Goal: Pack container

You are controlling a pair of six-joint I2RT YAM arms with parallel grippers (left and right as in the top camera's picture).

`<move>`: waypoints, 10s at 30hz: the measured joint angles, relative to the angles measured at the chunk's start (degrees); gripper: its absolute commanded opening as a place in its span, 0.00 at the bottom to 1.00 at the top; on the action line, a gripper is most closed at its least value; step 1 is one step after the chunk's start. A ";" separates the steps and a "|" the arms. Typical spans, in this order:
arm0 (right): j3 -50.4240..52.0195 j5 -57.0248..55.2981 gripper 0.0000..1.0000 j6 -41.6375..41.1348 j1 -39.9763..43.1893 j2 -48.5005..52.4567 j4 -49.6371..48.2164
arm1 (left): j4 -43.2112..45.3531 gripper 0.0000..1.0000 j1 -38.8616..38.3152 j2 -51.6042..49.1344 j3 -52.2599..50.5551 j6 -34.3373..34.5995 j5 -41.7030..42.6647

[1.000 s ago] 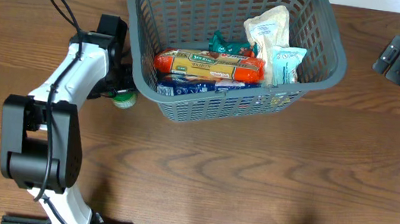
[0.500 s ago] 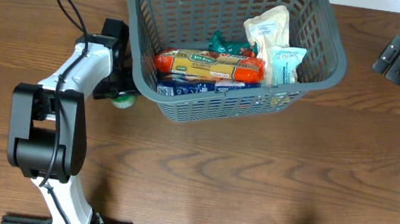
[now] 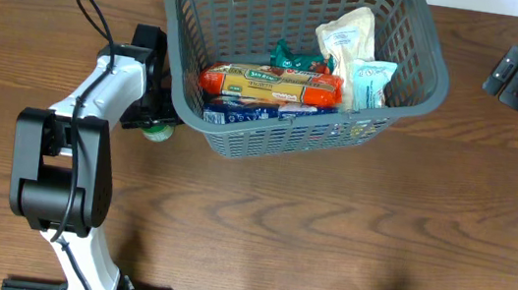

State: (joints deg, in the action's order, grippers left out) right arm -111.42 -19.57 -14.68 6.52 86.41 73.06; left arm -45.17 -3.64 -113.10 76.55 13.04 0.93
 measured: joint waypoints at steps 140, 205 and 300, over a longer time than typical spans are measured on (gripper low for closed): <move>0.00 0.00 0.99 0.00 0.00 0.00 0.00 | -31.21 0.99 -3.65 27.56 37.90 1.60 -27.47; 0.00 0.00 0.99 0.00 0.00 0.00 0.00 | -30.16 0.99 15.85 12.59 37.90 -8.26 -5.99; 0.00 0.00 0.99 0.00 0.00 0.00 0.00 | 10.71 0.99 9.51 80.70 -25.29 -8.72 -3.85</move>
State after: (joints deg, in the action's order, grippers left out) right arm -111.42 -19.57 -14.68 6.52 86.41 73.06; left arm -34.46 5.87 -32.40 51.27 4.32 -2.92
